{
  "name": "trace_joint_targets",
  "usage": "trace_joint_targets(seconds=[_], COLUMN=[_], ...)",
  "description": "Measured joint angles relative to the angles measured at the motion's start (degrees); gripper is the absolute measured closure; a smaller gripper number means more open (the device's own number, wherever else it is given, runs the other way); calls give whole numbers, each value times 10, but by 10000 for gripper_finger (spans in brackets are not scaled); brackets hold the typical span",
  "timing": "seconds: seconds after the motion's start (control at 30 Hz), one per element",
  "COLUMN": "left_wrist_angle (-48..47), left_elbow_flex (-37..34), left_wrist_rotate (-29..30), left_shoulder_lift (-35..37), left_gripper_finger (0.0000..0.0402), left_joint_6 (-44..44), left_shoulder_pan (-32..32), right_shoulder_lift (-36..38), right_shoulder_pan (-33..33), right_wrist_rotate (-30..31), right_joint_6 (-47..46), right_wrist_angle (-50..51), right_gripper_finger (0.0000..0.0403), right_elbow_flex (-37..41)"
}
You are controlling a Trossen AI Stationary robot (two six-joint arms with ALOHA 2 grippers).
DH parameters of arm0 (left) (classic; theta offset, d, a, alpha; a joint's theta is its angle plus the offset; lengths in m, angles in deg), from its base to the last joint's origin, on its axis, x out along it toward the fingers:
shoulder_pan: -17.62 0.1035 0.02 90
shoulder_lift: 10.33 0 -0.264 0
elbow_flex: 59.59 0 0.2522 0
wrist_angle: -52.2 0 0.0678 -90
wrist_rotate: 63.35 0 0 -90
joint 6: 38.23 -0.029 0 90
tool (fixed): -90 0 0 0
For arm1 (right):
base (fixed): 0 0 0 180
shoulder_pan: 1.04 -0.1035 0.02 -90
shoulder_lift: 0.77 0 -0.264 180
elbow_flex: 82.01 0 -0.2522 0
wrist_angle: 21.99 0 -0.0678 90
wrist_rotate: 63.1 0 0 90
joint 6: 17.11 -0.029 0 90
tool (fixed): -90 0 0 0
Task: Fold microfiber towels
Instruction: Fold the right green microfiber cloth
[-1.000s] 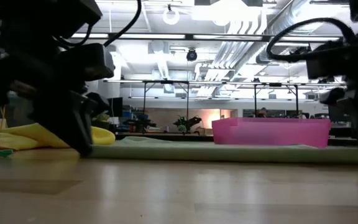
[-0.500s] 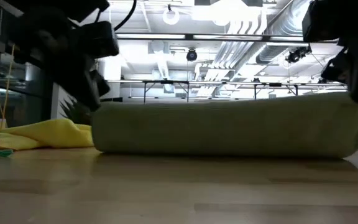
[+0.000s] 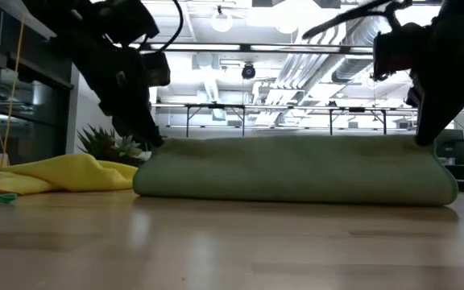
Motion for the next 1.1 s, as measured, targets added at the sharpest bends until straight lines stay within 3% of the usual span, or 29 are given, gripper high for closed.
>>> trace_joint_targets(seconds=[0.67, 1.1], left_wrist_angle=[43, 52], left_elbow_flex=[1, 1], left_wrist_rotate=[92, 122], left_shoulder_lift=[-70, -71], left_gripper_finger=[397, 392], left_joint_6=[41, 39], left_shoulder_pan=[-10, -10], right_shoulder_lift=[0, 0], right_shoulder_pan=[36, 36], right_wrist_rotate=[25, 28], right_joint_6=[-103, -90], right_wrist_angle=[41, 39], right_gripper_finger=[403, 403], right_elbow_flex=[-1, -1])
